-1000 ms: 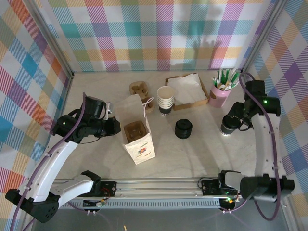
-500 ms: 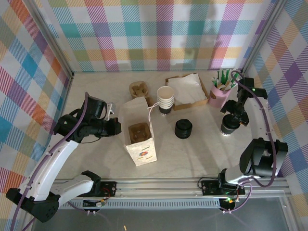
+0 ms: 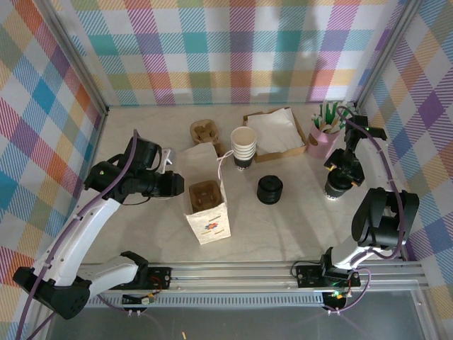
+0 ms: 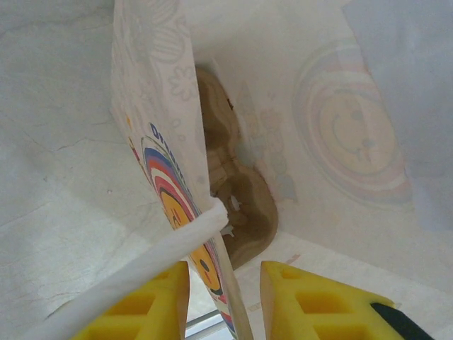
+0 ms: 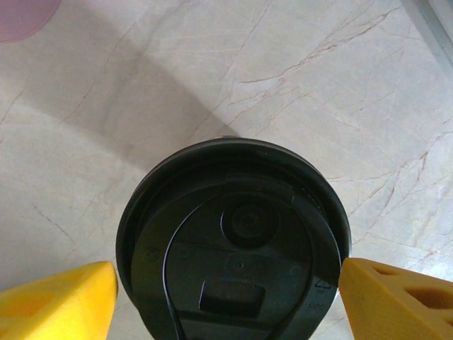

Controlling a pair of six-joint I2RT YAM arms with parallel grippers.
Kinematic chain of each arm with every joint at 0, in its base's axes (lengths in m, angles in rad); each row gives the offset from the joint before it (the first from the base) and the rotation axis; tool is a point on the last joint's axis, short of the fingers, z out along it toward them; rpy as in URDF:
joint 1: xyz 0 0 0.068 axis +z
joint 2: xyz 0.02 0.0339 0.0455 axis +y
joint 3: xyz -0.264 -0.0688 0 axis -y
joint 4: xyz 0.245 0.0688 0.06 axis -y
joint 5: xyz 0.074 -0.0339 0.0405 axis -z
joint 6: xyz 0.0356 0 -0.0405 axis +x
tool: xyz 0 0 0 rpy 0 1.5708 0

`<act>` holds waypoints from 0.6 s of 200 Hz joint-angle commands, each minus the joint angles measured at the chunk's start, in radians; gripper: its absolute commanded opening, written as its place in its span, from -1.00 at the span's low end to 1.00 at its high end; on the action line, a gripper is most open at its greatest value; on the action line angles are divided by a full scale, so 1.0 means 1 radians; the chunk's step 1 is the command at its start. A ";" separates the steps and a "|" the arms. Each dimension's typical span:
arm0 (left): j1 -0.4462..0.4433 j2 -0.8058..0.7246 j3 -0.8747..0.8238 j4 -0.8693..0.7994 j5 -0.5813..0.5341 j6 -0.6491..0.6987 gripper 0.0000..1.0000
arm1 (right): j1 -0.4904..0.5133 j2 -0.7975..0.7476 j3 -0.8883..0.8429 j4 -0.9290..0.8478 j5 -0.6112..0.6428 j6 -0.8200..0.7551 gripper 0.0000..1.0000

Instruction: Pack the takeout coffee

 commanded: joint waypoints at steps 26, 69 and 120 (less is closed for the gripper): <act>-0.003 0.047 0.044 0.010 0.011 0.049 -0.38 | -0.005 0.018 0.002 -0.017 0.001 0.033 0.58; -0.004 0.060 0.036 0.015 0.029 0.081 -0.39 | -0.004 -0.002 -0.030 -0.016 -0.015 0.041 0.57; -0.004 0.071 0.053 0.003 0.010 0.124 -0.43 | -0.003 -0.029 0.005 -0.065 0.031 0.012 0.58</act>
